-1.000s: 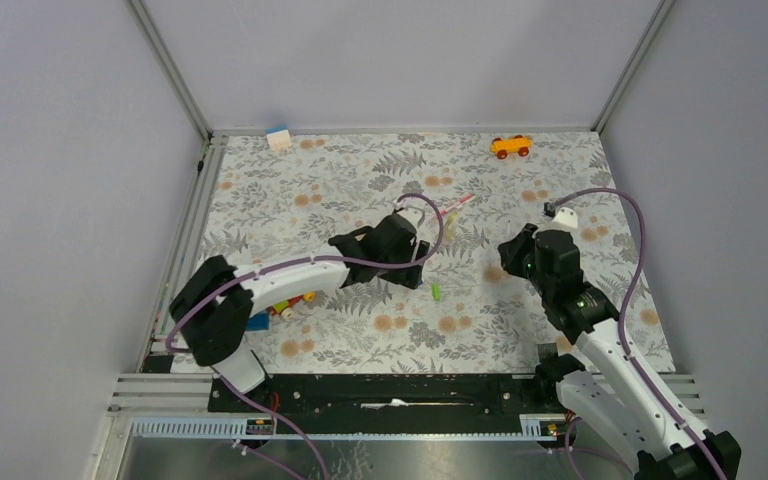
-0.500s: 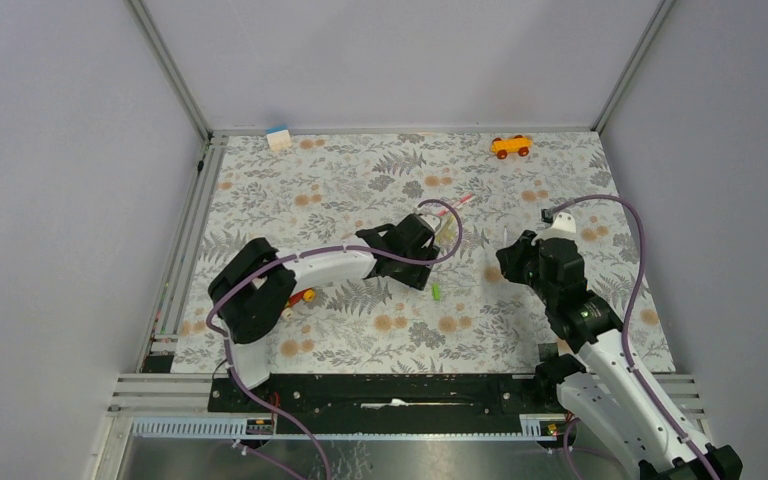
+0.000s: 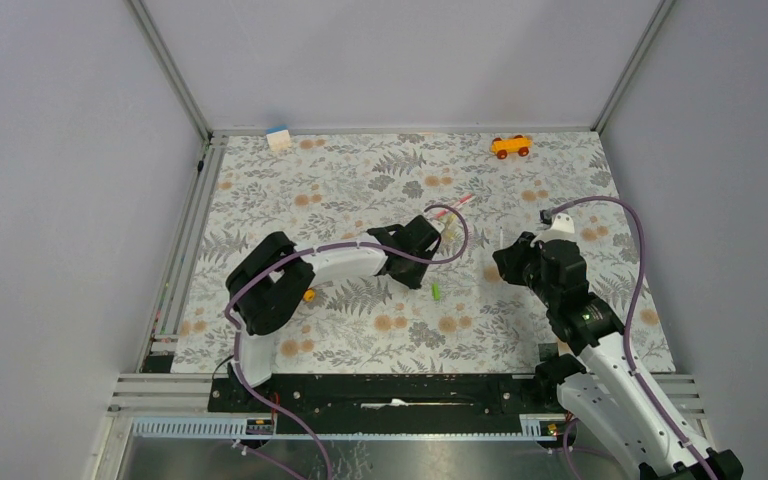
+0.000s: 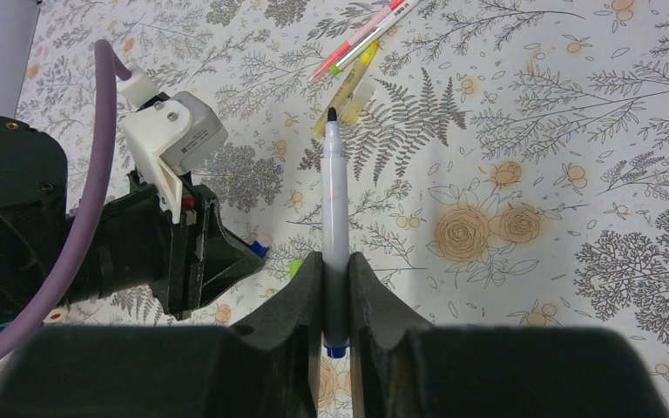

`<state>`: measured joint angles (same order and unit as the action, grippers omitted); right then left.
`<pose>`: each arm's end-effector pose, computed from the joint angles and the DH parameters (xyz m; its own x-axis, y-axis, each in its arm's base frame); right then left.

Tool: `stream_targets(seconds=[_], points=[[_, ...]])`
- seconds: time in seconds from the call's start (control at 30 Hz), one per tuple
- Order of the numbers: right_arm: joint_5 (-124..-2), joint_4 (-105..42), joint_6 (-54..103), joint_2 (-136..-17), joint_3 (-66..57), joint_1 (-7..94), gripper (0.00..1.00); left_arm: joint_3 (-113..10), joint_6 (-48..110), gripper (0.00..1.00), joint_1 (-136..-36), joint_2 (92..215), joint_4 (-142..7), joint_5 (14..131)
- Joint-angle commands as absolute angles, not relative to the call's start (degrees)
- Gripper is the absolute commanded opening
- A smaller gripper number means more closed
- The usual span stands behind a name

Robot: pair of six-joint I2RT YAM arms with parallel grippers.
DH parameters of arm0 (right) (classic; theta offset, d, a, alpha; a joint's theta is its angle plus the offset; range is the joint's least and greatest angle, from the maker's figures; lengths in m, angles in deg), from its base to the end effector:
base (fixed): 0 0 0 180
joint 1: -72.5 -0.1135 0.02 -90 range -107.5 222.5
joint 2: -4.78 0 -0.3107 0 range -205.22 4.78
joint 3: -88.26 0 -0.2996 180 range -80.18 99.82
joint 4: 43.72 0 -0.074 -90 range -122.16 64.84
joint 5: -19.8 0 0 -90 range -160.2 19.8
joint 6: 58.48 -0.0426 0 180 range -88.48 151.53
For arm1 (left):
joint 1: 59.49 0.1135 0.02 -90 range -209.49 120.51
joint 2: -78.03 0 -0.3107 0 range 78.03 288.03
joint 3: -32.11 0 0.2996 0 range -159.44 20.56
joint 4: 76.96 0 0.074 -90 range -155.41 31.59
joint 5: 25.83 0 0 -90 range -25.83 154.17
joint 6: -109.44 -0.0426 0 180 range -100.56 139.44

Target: Insert the pens into the pen caps

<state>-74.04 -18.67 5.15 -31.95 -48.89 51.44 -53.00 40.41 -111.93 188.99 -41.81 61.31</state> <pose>0.1681 0.0617 0.2935 -0.4042 0.3192 -0.8571 -0.1338 0.9064 0.4007 0.2804 -0.3612 0.1711 -0.7759 0.4227 -0.4683 0.5347 0.8345 -0.1328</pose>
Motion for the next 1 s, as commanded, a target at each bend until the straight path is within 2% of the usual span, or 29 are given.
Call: stream_targets(seconds=[0.0, 0.13, 0.6, 0.67, 0.73, 0.83, 0.9, 0.97], points=[[-73.25, -19.80, 5.48, -32.03, -48.26, 51.16, 0.00, -52.86, 41.34, 0.17, -112.11, 188.04, -42.25, 62.06], [-72.89, -19.84, 4.53, -32.76, -47.57, 51.14, 0.00, -50.25, 44.30, 0.00, -112.13, 186.96, -43.12, 62.03], [-59.94, -26.53, 1.22, -36.86, -48.14, 51.13, 0.00, -38.29, 60.72, 0.01, -112.10, 178.15, -44.19, 58.79], [-59.00, -27.27, 0.96, -36.99, -48.21, 51.14, 0.00, -37.92, 60.60, 0.13, -112.11, 177.47, -44.03, 58.60], [-58.53, -27.40, 0.96, -37.01, -48.17, 51.15, 0.00, -37.72, 60.41, 0.34, -112.08, 176.47, -43.78, 58.19], [-58.91, -26.92, 0.96, -36.50, -48.12, 51.14, 0.00, -37.71, 59.91, 0.55, -112.06, 175.10, -43.53, 57.71], [-59.49, -26.03, 1.21, -36.08, -48.02, 51.14, 0.00, -37.95, 59.35, 0.63, -112.10, 174.30, -43.52, 58.25], [-59.96, -25.36, 1.58, -35.71, -48.05, 51.14, 0.00, -38.29, 58.21, 0.65, -112.13, 173.75, -43.55, 59.51]])
